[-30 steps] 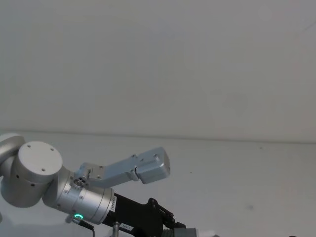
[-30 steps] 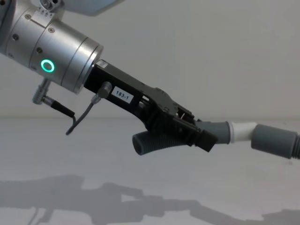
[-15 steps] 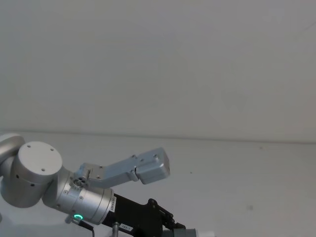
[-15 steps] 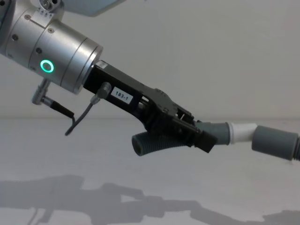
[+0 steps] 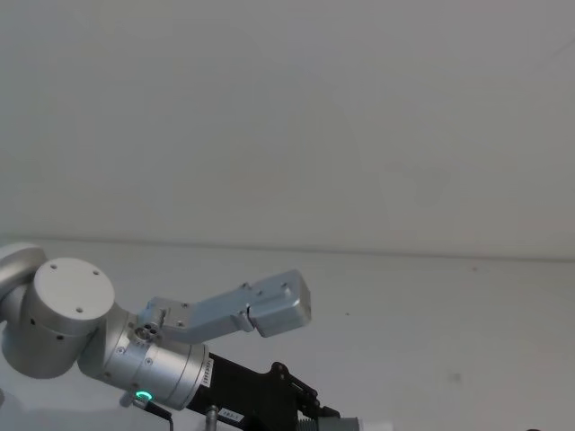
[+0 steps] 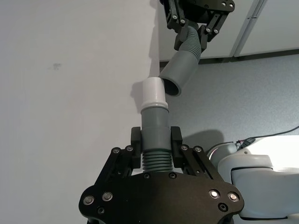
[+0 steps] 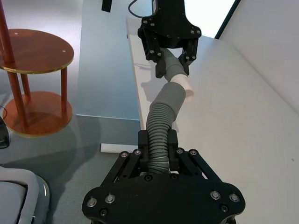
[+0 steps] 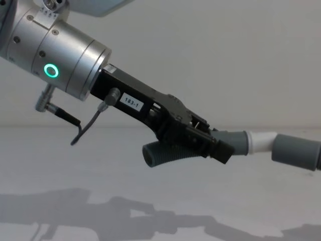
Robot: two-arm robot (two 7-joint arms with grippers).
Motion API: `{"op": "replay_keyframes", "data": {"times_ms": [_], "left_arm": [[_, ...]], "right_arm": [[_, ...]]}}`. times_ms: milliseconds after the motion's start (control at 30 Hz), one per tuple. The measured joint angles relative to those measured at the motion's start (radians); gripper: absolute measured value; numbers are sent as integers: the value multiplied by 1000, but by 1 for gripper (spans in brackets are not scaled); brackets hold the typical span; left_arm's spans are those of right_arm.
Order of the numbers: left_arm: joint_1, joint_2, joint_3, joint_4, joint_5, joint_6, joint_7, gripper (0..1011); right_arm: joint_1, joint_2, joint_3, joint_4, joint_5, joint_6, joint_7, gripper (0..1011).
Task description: Use both hands to pick up one end of the pipe from the table, align the ends, and insert them.
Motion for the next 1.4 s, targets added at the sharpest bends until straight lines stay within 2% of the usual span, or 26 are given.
{"op": "replay_keyframes", "data": {"times_ms": [733,1400], "left_arm": [[-2,18,18,-35,-14,10,11,327],[-8,38,30,-58,-20,18,33,327]], "right_arm": [[27,1,-17,21,43,43,11,204],[46,-1,-38,34,50,60,-1,204]]}}
